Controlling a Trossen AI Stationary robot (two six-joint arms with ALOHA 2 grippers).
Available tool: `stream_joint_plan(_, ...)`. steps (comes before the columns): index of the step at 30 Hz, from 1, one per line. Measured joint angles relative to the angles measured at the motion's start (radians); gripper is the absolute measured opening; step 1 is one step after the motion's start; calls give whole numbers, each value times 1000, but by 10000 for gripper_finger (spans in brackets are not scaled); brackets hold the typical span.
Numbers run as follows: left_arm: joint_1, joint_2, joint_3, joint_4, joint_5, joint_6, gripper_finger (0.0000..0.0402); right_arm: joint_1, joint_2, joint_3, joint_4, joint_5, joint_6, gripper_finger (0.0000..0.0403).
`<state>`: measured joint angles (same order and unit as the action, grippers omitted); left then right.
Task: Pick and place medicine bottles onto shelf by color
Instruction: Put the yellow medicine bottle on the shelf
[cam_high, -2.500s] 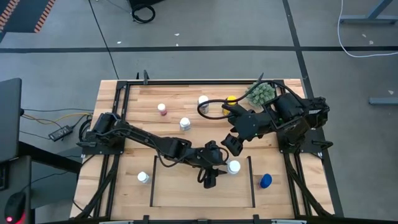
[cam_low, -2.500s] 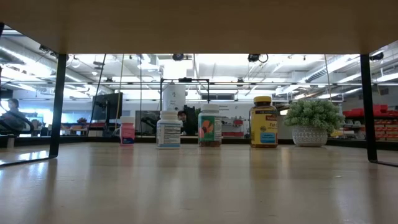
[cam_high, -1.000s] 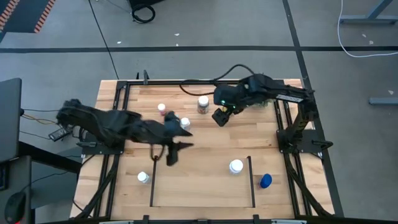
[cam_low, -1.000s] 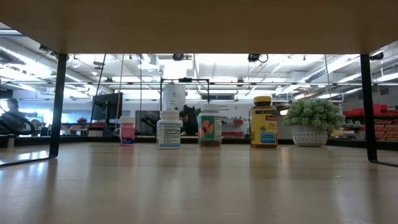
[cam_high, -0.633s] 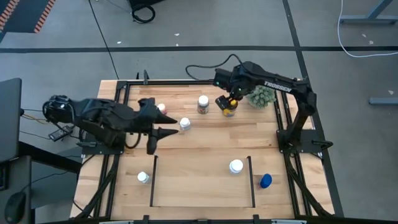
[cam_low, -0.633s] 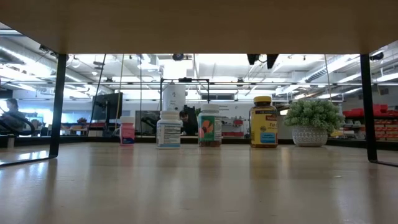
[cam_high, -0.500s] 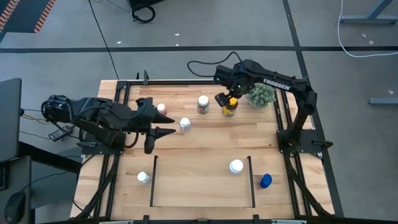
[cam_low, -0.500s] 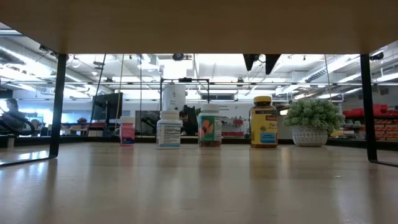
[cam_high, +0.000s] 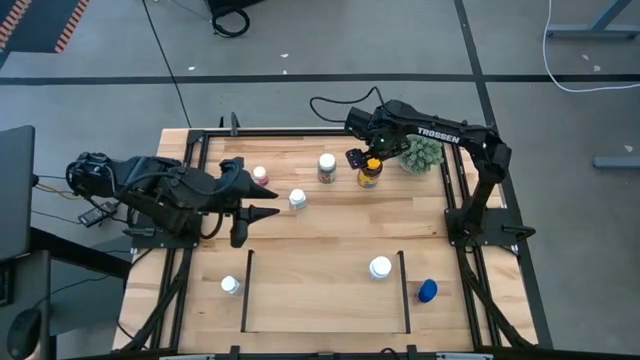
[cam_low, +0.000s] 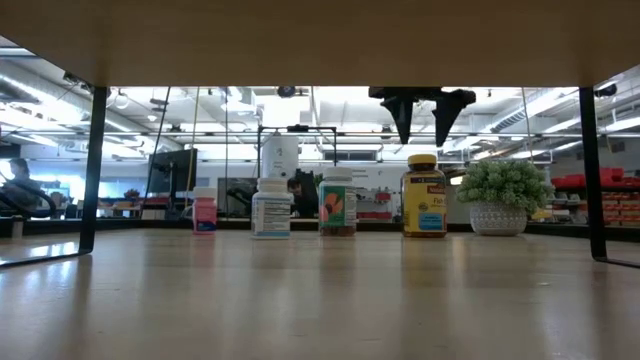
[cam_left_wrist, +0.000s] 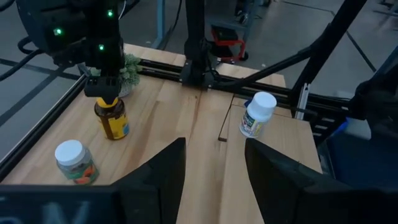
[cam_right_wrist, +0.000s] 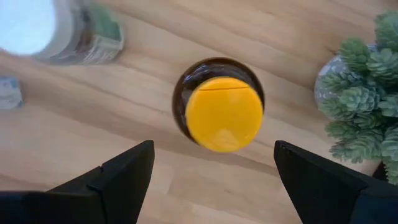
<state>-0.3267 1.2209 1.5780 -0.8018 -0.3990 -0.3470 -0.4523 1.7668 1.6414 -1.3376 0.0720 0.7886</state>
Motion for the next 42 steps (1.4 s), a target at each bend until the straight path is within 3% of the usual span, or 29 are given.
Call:
stream_joint_plan(23,-3,0,0,-5,1,3,172,-38,0,-128,170,-5,91,336)
stream_joint_plan(36,-3,0,0,-5,1,2,172,-45,0,-127,148,-7,46,231)
stream_joint_plan(42,-3,0,0,-5,1,-1,172,-45,-1,-126,102,-9,1,228)
